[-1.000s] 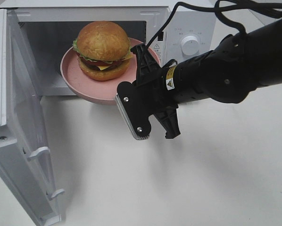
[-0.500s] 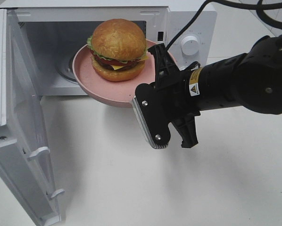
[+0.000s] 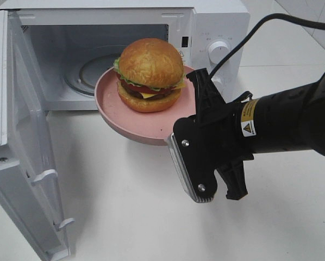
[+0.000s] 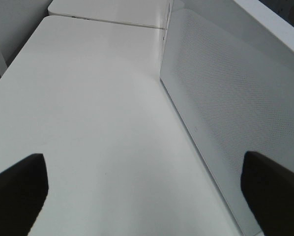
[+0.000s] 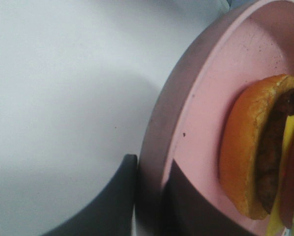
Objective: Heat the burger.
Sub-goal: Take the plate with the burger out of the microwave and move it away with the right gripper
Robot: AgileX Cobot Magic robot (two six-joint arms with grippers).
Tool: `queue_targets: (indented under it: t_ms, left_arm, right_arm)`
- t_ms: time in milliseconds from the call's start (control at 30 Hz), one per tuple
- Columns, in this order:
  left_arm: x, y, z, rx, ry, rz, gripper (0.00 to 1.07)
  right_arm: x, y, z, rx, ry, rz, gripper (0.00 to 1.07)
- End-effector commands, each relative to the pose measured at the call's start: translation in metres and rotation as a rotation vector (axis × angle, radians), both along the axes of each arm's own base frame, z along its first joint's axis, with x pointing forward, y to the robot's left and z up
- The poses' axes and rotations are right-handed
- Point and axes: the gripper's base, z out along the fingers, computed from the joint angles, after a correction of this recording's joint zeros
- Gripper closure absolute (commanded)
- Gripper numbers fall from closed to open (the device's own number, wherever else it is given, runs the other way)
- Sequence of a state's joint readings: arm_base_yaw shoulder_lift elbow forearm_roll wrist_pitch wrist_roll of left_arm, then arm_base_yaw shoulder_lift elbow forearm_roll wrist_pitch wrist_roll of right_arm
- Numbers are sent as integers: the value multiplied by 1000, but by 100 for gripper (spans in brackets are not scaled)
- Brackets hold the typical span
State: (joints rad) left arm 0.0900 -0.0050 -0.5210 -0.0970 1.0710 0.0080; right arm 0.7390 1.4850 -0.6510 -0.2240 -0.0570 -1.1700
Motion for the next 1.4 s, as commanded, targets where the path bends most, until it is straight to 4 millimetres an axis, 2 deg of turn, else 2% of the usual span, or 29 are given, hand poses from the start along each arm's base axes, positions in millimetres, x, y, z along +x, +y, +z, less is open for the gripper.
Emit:
queue_targets:
  t_ms: [33, 300, 900, 1267, 1400]
  left_arm:
    - [-1, 0, -1, -7, -4, 5, 7]
    - [-1, 0, -1, -7, -4, 5, 7]
    - [-1, 0, -1, -7, -4, 5, 7]
    - [-1, 0, -1, -7, -4, 5, 7]
    - [-1, 0, -1, -7, -4, 5, 7]
  right_arm:
    - [-1, 0, 11, 48, -48, 9, 106]
    - [-16, -15, 10, 8, -18, -2, 106]
    - [-57, -56, 23, 13, -7, -58, 106]
    - [-67, -72, 34, -18, -11, -100, 106]
    - [-71, -81, 39, -18, -9, -169, 106]
